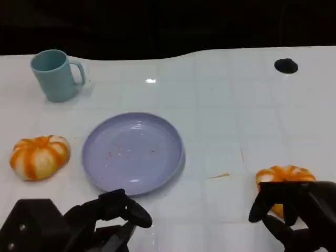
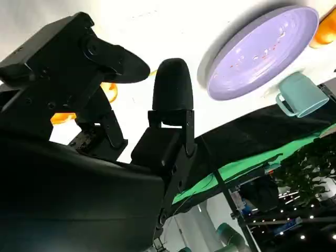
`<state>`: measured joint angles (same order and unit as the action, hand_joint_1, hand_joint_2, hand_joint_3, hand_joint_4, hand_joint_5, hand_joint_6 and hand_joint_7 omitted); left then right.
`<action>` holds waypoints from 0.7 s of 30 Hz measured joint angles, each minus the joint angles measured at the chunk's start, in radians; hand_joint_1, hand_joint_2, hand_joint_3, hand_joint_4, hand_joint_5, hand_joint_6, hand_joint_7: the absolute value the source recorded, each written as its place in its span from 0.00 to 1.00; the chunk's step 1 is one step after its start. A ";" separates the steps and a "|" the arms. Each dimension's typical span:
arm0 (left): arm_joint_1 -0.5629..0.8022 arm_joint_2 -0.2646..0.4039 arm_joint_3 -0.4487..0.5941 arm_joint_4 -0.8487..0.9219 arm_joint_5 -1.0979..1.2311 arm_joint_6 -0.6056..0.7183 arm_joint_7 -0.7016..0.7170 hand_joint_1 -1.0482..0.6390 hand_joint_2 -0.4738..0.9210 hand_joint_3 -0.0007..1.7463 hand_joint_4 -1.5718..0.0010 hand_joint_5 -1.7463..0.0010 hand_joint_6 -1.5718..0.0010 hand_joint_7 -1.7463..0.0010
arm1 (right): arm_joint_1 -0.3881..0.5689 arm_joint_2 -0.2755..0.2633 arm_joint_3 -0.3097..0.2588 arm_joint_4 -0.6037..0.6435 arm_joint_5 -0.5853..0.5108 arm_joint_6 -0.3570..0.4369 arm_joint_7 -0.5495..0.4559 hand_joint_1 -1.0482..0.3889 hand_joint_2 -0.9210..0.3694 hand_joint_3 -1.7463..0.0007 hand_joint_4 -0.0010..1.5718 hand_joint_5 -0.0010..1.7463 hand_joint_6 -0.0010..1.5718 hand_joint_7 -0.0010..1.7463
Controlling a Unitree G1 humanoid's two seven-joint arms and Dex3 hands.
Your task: Grasp the bread from the table and place it into the plate.
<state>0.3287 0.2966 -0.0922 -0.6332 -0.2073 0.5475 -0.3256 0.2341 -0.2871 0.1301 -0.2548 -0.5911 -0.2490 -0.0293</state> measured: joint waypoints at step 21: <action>-0.001 0.003 0.001 0.001 0.000 -0.001 0.000 0.38 1.00 0.33 0.57 0.00 0.69 0.09 | 0.002 0.000 -0.005 -0.071 -0.029 0.051 0.011 0.58 0.47 0.44 0.55 0.67 0.65 0.32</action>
<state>0.3276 0.2999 -0.0912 -0.6318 -0.2077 0.5467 -0.3258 0.2360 -0.2870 0.1247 -0.3254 -0.6198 -0.1977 -0.0184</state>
